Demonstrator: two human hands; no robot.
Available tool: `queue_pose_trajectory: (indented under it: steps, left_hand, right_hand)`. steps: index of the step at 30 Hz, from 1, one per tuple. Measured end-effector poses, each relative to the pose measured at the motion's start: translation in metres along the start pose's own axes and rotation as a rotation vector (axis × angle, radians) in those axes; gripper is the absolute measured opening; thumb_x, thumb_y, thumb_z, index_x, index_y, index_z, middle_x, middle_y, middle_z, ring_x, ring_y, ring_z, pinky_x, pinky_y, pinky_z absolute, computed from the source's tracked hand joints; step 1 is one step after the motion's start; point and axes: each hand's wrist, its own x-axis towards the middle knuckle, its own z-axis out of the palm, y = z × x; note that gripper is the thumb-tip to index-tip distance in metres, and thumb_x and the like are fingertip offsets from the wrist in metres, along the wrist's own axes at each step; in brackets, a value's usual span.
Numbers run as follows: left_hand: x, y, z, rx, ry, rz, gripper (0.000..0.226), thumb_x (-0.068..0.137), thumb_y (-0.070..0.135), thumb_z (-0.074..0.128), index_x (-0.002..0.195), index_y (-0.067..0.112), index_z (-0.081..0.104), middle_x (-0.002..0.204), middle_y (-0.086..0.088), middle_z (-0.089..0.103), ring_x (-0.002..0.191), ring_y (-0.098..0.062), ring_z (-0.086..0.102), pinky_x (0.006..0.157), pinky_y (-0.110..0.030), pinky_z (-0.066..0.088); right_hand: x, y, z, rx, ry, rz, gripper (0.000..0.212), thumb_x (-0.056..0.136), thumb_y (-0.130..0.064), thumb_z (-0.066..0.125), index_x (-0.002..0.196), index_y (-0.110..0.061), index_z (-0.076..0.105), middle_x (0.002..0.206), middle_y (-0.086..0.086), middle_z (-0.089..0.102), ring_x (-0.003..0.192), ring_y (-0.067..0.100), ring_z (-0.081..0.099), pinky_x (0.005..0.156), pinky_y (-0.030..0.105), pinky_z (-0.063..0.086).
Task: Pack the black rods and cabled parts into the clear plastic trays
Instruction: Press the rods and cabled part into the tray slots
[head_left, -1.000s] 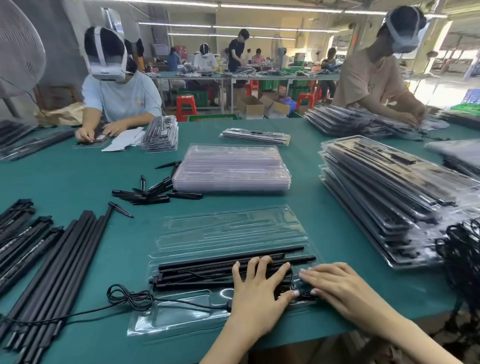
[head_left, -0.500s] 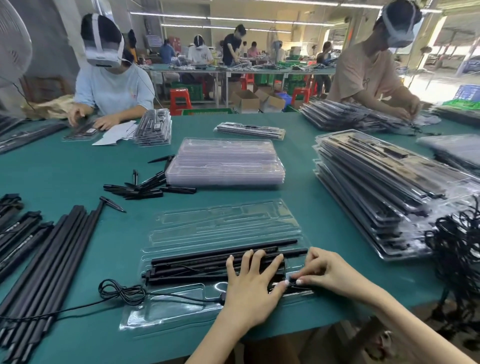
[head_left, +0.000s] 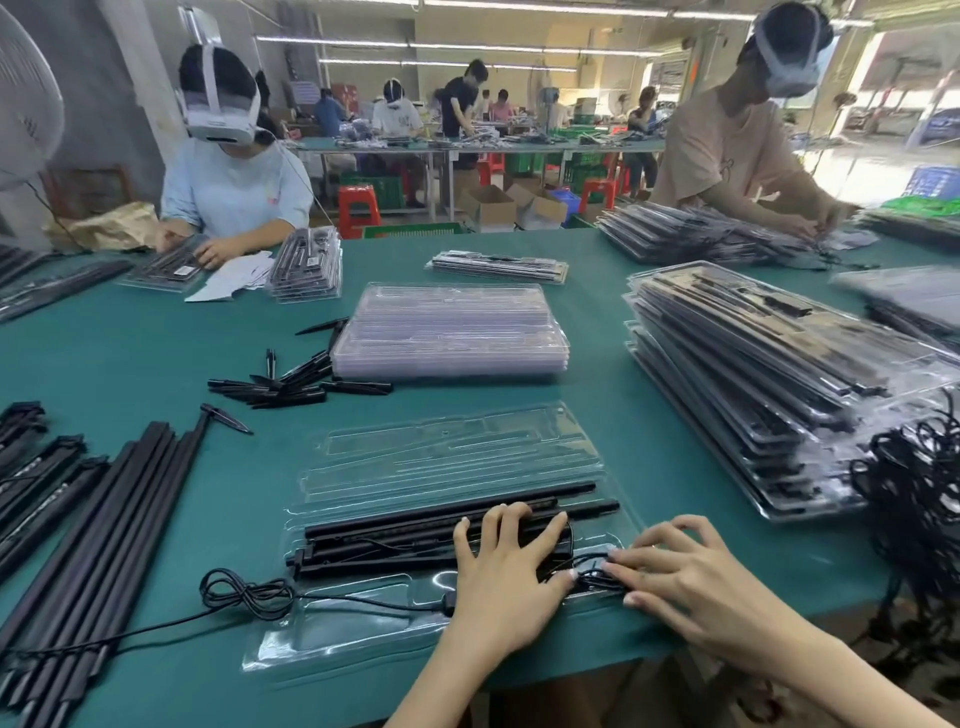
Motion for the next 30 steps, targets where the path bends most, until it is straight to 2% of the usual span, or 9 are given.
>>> queue_pose_trajectory:
  steps: [3, 5, 8, 11, 15, 18, 23, 27, 30]
  left_hand:
    - [-0.001, 0.004, 0.001, -0.009, 0.002, -0.002, 0.053, 0.098, 0.051, 0.024, 0.149, 0.046, 0.008, 0.156, 0.013, 0.000, 0.143, -0.010, -0.015, 0.109, -0.049, -0.023]
    - [-0.002, 0.010, 0.002, 0.007, 0.024, 0.017, 0.054, 0.100, 0.045, 0.022, 0.151, 0.039, 0.004, 0.158, 0.014, -0.010, 0.141, -0.010, -0.028, 0.101, -0.045, -0.034]
    - [-0.003, 0.017, 0.003, 0.059, 0.035, 0.052, 0.056, 0.102, 0.039, 0.020, 0.153, 0.030, -0.001, 0.157, 0.015, -0.016, 0.130, -0.010, -0.038, 0.092, -0.041, -0.040]
    - [-0.002, 0.017, 0.003, 0.049, 0.023, 0.044, 0.056, 0.102, 0.040, 0.022, 0.152, 0.031, -0.003, 0.155, 0.018, -0.018, 0.130, -0.008, -0.036, 0.089, -0.041, -0.042]
    - [-0.001, 0.015, 0.001, 0.040, 0.010, 0.032, 0.057, 0.102, 0.041, 0.025, 0.152, 0.034, 0.000, 0.155, 0.020, -0.014, 0.140, -0.007, -0.026, 0.085, -0.041, -0.042]
    - [0.000, 0.016, 0.001, 0.038, 0.017, 0.019, 0.057, 0.102, 0.041, 0.027, 0.152, 0.033, 0.001, 0.156, 0.020, -0.012, 0.143, -0.008, -0.022, 0.085, -0.041, -0.042]
    - [-0.001, 0.015, 0.005, 0.040, 0.040, 0.024, 0.056, 0.102, 0.041, 0.025, 0.152, 0.033, 0.000, 0.155, 0.021, -0.013, 0.135, -0.006, -0.030, 0.087, -0.043, -0.042]
    - [0.000, 0.014, 0.006, 0.023, 0.038, 0.037, 0.057, 0.102, 0.042, 0.026, 0.152, 0.034, 0.001, 0.156, 0.021, -0.011, 0.139, -0.007, -0.027, 0.087, -0.042, -0.041]
    - [0.001, 0.013, 0.006, 0.009, 0.041, 0.039, 0.057, 0.102, 0.041, 0.027, 0.152, 0.033, 0.003, 0.156, 0.021, -0.010, 0.141, -0.008, -0.025, 0.088, -0.042, -0.041]
  right_hand:
    - [0.003, -0.007, -0.002, -0.091, -0.012, 0.003, 0.046, 0.096, -0.049, 0.032, 0.106, -0.032, 0.073, 0.107, -0.022, 0.068, 0.093, 0.003, 0.060, 0.089, 0.030, 0.031]
    - [0.008, -0.009, -0.002, -0.050, -0.033, 0.052, 0.039, 0.094, -0.049, 0.039, 0.100, -0.034, 0.075, 0.099, -0.023, 0.069, 0.089, 0.002, 0.060, 0.085, 0.027, 0.031]
    - [0.018, -0.002, -0.004, 0.235, -0.082, 0.229, 0.024, 0.085, -0.054, 0.058, 0.088, -0.039, 0.077, 0.088, -0.025, 0.069, 0.086, -0.007, 0.052, 0.081, 0.028, 0.037]
    - [0.027, 0.011, -0.006, 0.512, -0.109, 0.332, 0.024, 0.069, -0.056, 0.072, 0.077, -0.034, 0.078, 0.078, -0.021, 0.071, 0.081, -0.003, 0.058, 0.074, 0.025, 0.047]
    - [0.036, 0.023, -0.009, 0.606, -0.211, 0.282, 0.024, 0.067, -0.051, 0.077, 0.085, -0.035, 0.078, 0.078, -0.026, 0.069, 0.086, 0.001, 0.057, 0.074, 0.016, 0.044]
    - [0.041, 0.025, -0.013, 0.576, -0.249, 0.196, 0.033, 0.071, -0.059, 0.071, 0.092, -0.034, 0.077, 0.079, -0.034, 0.065, 0.086, -0.003, 0.054, 0.075, 0.009, 0.039]
    - [0.041, 0.028, -0.015, 0.547, -0.341, 0.162, 0.037, 0.073, -0.060, 0.068, 0.102, -0.037, 0.074, 0.083, -0.016, 0.064, 0.086, -0.001, 0.049, 0.079, 0.016, 0.038]
    - [0.039, 0.027, -0.011, 0.582, -0.359, 0.207, 0.039, 0.077, -0.051, 0.070, 0.113, -0.037, 0.068, 0.088, -0.014, 0.061, 0.088, -0.001, 0.049, 0.081, 0.018, 0.039]
    - [0.038, 0.027, -0.009, 0.631, -0.385, 0.235, 0.035, 0.079, -0.046, 0.070, 0.113, -0.041, 0.066, 0.087, -0.012, 0.055, 0.088, 0.001, 0.050, 0.080, 0.019, 0.040]
